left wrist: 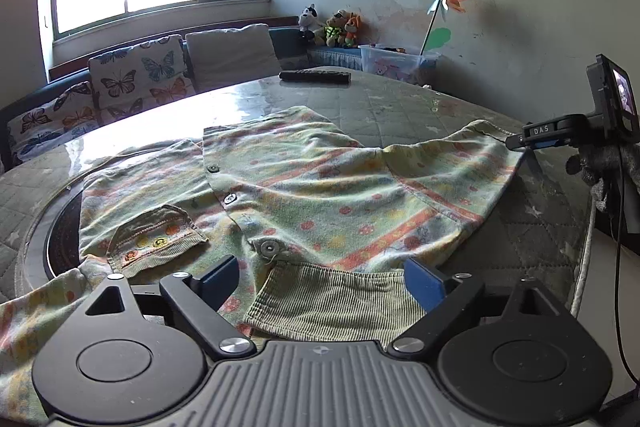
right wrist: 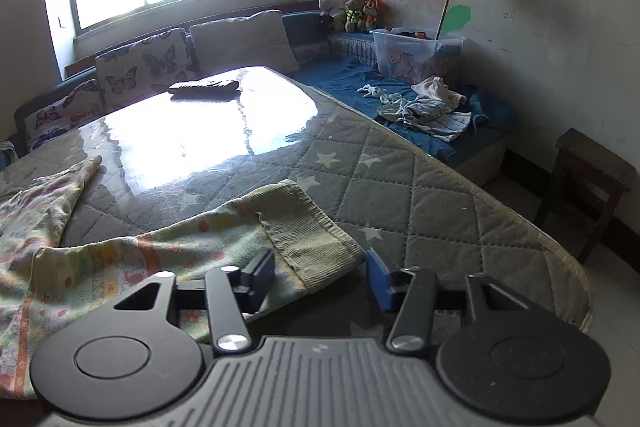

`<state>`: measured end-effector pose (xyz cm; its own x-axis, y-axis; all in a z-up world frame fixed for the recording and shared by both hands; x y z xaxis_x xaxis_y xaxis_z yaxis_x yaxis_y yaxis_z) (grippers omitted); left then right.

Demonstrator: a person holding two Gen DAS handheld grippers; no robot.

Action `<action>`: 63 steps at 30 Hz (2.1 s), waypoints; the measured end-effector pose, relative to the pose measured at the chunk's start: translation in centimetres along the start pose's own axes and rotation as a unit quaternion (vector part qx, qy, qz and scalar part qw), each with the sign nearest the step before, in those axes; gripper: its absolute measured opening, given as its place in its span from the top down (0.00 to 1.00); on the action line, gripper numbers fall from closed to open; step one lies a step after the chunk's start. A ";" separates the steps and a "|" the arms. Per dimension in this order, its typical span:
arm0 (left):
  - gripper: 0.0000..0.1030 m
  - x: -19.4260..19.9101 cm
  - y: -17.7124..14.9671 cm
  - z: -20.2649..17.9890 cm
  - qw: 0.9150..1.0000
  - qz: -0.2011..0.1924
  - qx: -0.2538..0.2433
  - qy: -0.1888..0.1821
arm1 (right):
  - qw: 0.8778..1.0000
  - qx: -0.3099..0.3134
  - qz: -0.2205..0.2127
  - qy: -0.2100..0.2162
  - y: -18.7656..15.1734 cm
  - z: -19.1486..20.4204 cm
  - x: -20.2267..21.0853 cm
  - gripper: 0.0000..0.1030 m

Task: Fold clothes

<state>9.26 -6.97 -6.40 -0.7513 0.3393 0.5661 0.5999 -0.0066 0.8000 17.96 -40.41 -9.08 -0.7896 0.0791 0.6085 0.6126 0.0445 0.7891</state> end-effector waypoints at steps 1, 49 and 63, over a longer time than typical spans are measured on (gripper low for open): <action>0.02 0.0 0.1 0.0 1.000 -0.001 0.001 0.000 | 1.000 -0.002 -0.001 0.000 0.0 0.0 0.0 0.64; 0.00 3.5 -0.4 8.8 0.991 -0.039 0.092 0.093 | 0.879 0.187 -0.133 0.418 9.4 33.6 15.9 0.81; 0.16 3.0 1.8 8.2 0.991 -0.047 0.089 0.083 | 0.927 0.221 0.024 0.301 -1.0 24.3 6.3 0.79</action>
<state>10.36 1.69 -4.90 -0.8318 0.1704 0.5282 0.5537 0.1889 0.8110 13.24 -15.71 -8.04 -0.5561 -0.4731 0.6833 0.4966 0.4702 0.7296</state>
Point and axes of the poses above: each gripper's, at about its wrist camera, not at the fingertips, and x roughly against the way its jaws point, z to its left, y to its top, the point moved 10 cm from there along -x, roughly the way its jaws point, and after that the axes turned 14 degrees about x, right-handed, at the moved point
